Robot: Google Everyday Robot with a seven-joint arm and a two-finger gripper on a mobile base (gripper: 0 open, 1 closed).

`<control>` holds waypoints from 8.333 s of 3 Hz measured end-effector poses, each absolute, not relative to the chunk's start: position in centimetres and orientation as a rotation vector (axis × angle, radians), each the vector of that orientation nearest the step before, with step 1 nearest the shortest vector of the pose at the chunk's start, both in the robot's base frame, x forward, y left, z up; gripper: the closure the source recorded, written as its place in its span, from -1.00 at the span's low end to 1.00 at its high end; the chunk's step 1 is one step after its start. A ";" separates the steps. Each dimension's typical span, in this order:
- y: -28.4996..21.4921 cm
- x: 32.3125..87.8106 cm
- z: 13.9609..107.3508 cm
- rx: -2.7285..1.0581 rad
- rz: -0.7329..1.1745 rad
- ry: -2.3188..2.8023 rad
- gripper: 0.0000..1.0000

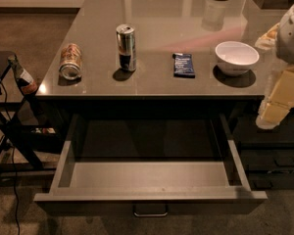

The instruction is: Place redbull can into top drawer

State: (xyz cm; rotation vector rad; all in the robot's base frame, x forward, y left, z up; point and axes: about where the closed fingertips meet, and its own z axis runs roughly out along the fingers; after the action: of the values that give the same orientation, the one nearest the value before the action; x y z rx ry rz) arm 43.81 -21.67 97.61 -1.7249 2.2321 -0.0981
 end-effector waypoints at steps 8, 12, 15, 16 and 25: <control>-11.4 58.1 97.6 -1.366 0.191 2.023 -1.00; -4.6 65.6 94.2 -1.307 0.359 1.888 -1.00; -1.1 68.0 91.0 -1.295 0.409 1.807 -1.00; 0.7 69.6 89.6 -1.287 0.458 1.782 -1.00; 5.9 71.1 88.4 -1.319 0.643 1.685 0.79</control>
Offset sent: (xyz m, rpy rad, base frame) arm 0.0093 0.0051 -0.0021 0.0587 -0.0155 -0.0194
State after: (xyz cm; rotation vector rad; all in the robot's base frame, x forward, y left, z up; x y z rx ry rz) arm 71.06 5.94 88.35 -1.3191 1.6845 0.6427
